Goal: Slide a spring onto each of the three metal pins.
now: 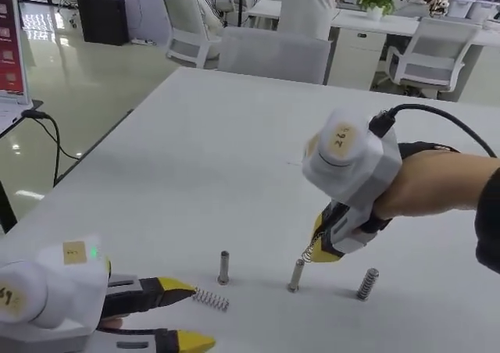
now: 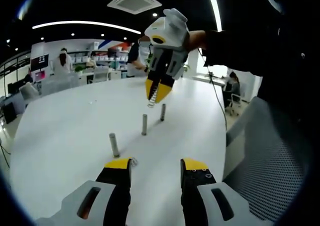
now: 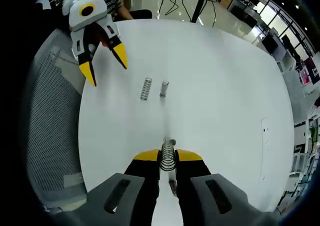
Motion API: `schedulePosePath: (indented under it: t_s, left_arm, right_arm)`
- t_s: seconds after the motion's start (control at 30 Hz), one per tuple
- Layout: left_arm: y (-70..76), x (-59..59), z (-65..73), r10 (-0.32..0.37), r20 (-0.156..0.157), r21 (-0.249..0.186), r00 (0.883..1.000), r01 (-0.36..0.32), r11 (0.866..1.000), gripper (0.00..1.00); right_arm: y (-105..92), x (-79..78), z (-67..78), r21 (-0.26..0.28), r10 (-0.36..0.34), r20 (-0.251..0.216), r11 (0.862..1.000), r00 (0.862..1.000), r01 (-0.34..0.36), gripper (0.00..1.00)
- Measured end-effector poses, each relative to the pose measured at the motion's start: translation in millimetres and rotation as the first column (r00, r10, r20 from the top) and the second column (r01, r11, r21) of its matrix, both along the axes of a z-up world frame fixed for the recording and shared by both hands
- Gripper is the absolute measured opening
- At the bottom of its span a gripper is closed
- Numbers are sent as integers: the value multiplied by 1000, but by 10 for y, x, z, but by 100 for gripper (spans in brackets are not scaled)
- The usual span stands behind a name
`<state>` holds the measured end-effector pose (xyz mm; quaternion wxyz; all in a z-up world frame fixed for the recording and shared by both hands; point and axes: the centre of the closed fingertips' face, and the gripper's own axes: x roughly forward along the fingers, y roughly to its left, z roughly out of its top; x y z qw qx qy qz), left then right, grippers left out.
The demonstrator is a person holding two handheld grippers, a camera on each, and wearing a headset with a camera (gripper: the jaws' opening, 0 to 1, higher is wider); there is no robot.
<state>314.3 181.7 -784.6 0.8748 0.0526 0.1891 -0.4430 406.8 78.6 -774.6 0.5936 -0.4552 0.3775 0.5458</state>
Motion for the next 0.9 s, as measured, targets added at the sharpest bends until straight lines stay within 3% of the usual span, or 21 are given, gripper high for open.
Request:
schedulePosePath:
  t_s: [0.33,0.9]
  left_arm:
    - [-3,-4,5,4,3,-1,1000,-4,1000,33]
    - [2,-9,12,3,5,-6,1000,-3,1000,32]
  right_arm:
    - [-14,68,-146,-28,-17,-28,999,999,16,8]
    - [54,69,-226,-57,-5,-40,998,999,3,8]
